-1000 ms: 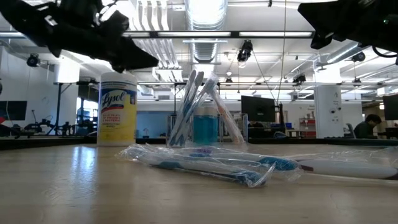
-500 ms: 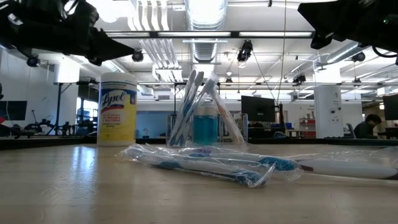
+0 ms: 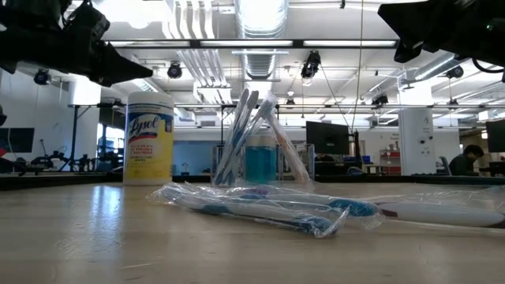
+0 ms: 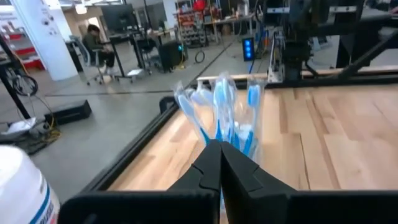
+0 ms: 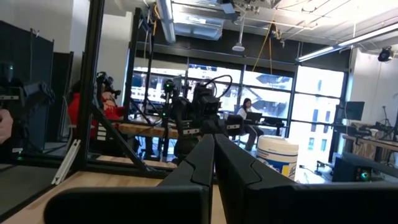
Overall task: Pick & Place toothbrushing station
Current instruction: Put the purple toothbrush into the right section of the transparent organizer
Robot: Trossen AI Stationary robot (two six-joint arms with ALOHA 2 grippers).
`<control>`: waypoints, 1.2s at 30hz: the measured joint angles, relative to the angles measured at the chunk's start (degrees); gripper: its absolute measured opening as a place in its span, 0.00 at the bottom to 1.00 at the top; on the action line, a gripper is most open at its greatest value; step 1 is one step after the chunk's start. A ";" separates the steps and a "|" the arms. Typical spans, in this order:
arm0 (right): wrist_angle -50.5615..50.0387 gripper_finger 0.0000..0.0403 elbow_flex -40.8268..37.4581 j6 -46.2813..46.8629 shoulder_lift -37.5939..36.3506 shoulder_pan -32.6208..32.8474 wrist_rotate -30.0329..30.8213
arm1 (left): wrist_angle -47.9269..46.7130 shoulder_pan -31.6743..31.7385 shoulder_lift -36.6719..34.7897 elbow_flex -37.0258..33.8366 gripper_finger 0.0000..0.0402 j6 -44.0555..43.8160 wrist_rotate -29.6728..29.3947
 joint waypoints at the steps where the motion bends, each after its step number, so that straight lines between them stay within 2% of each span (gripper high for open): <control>1: 0.01 0.02 0.00 0.04 0.00 0.00 0.00 | -0.65 0.00 -0.61 0.00 0.00 -0.07 -0.07; 14: 0.00 0.02 0.00 0.43 0.00 0.00 0.00 | -2.82 0.00 -7.85 -1.88 0.00 -1.39 -1.19; 36: 0.00 0.02 0.00 0.45 0.00 0.00 0.00 | -4.47 0.00 -8.57 -4.01 0.01 -3.18 -0.16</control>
